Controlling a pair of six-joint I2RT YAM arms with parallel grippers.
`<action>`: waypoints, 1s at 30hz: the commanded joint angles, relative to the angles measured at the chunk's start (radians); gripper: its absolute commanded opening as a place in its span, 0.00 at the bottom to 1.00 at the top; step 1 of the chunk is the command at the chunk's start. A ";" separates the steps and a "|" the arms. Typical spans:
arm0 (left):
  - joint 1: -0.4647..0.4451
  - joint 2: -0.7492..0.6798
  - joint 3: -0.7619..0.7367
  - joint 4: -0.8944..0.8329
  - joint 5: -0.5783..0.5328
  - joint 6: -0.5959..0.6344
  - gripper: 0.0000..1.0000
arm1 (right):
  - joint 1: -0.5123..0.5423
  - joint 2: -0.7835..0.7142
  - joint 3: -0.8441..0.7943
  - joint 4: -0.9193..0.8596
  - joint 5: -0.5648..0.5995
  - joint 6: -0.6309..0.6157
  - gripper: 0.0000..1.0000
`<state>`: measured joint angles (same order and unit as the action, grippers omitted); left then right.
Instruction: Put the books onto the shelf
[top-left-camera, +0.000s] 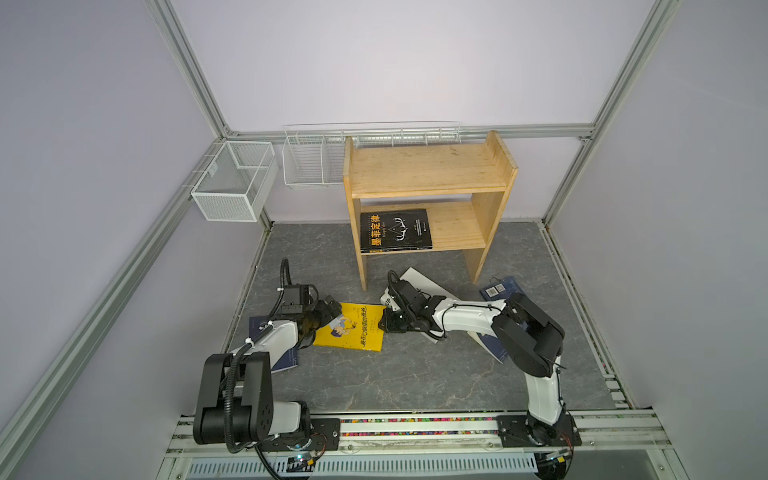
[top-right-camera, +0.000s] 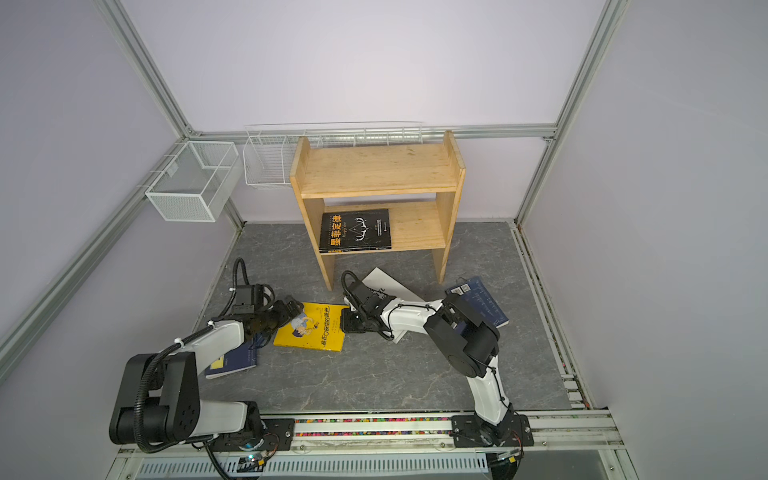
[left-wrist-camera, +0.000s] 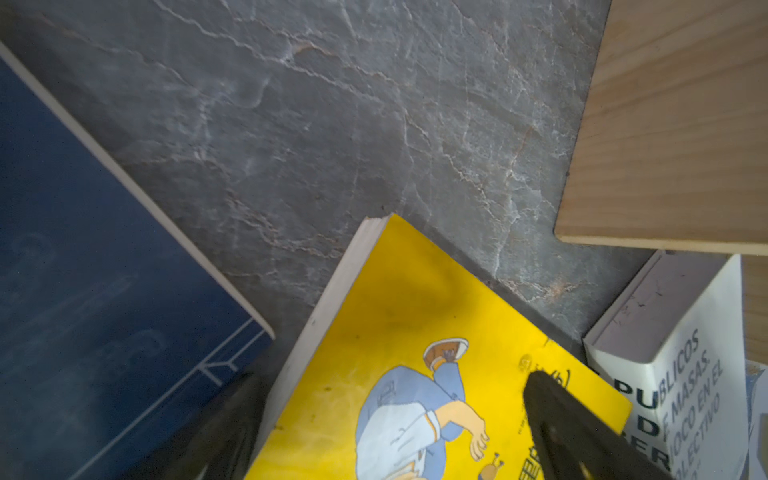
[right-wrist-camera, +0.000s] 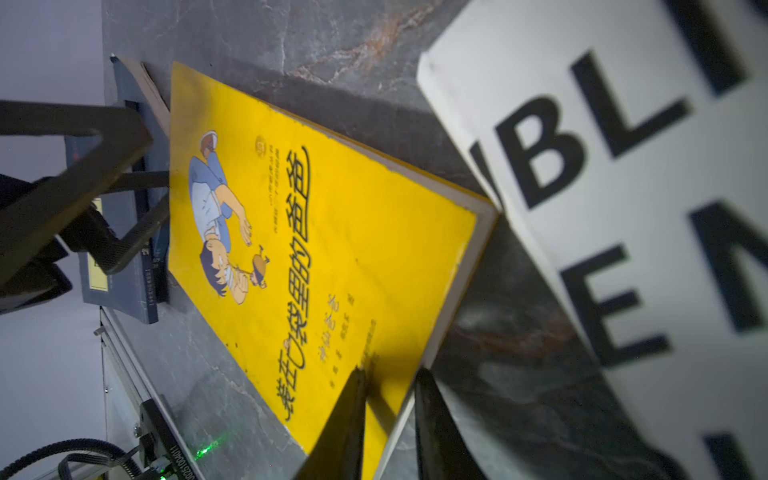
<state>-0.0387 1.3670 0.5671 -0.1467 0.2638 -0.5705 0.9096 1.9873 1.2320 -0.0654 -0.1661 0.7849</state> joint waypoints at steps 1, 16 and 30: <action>-0.024 -0.007 -0.032 -0.046 0.108 -0.041 0.98 | 0.032 -0.059 0.014 0.056 0.014 -0.020 0.24; -0.026 0.012 -0.045 0.009 0.147 -0.051 0.98 | 0.045 -0.045 -0.026 0.268 0.055 -0.072 0.30; -0.020 -0.277 0.077 -0.271 -0.049 -0.076 0.99 | -0.011 -0.152 -0.021 0.213 -0.069 0.109 0.07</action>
<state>-0.0441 1.1728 0.5781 -0.2920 0.2485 -0.6106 0.9134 1.9247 1.1973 0.0643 -0.1524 0.7933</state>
